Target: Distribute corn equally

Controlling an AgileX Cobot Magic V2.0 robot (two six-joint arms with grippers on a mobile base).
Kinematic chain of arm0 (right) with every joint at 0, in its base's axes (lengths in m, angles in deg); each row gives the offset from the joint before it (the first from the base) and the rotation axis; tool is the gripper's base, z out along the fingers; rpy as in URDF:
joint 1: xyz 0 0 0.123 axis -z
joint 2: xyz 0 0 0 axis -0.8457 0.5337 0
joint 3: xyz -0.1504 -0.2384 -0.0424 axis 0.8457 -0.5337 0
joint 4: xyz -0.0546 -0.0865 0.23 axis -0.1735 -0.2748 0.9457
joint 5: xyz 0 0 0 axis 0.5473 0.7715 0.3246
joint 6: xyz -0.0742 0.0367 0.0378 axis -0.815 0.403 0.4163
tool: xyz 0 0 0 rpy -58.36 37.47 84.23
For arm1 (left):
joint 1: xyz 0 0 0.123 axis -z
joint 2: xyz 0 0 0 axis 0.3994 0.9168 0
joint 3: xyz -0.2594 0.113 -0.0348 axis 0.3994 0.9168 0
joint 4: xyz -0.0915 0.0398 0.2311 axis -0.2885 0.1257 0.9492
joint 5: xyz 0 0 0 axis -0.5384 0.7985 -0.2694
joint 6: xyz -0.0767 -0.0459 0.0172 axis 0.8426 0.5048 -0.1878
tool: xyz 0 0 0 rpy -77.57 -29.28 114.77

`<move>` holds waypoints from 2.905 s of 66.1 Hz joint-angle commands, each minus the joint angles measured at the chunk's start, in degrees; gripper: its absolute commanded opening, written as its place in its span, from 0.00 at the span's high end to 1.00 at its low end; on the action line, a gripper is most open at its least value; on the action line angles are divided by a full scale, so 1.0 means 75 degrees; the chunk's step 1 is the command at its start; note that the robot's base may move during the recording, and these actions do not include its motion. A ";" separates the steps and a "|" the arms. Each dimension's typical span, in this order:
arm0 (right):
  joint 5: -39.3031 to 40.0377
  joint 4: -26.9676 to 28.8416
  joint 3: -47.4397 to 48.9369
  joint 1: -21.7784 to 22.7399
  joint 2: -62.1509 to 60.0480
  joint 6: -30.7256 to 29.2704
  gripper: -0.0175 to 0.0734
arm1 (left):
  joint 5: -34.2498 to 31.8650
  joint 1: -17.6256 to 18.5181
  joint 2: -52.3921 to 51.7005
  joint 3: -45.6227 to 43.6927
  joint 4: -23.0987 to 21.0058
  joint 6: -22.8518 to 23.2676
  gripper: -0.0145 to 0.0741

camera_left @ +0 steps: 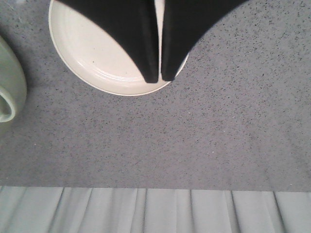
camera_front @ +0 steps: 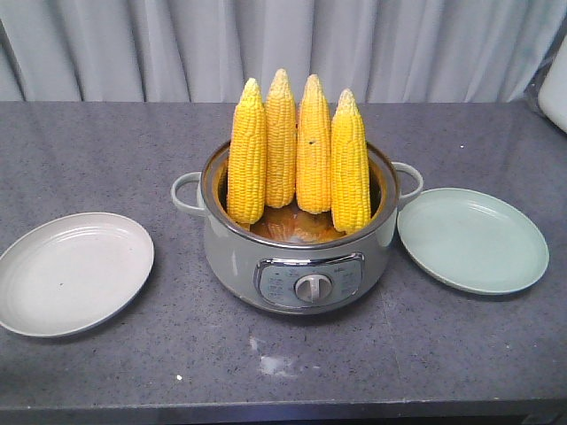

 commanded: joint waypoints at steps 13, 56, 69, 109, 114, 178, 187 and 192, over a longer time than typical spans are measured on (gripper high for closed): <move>0.0710 0.0088 0.0251 -0.0009 0.0068 -0.0505 0.57 | -0.0513 0.0032 0.0552 -0.0250 -0.0064 -0.0196 0.65; -0.0212 0.2134 0.2406 -0.0009 0.2489 -0.3233 0.14 | 0.0815 0.1923 0.1391 -0.1320 -0.2422 -0.3420 0.18; -0.0302 0.3634 0.3544 -0.0063 0.3797 -0.4964 0.15 | 0.0740 0.2301 0.1751 -0.1320 -0.3421 -0.4241 0.18; -0.0790 0.3492 0.7115 -0.1628 0.7658 -0.6039 0.15 | 0.0747 0.2320 0.1989 -0.1320 -0.3525 -0.4336 0.18; -0.0944 0.3492 0.7519 -0.1628 0.8034 -0.6039 0.15 | 0.0747 0.2320 0.1989 -0.1320 -0.3525 -0.4336 0.18; -0.1667 0.3633 0.8615 -0.1619 0.8369 -0.6167 0.57 | 0.0747 0.2320 0.1989 -0.1320 -0.3379 -0.4336 0.18; -0.1754 0.3596 0.8615 -0.1607 0.7851 -0.5960 0.56 | 0.0747 0.2311 0.1989 -0.1320 -0.3379 -0.4336 0.18; -0.1754 0.3465 0.8615 -0.1607 0.7572 -0.5772 0.56 | 0.0754 0.2312 0.1989 -0.1320 -0.3379 -0.4336 0.18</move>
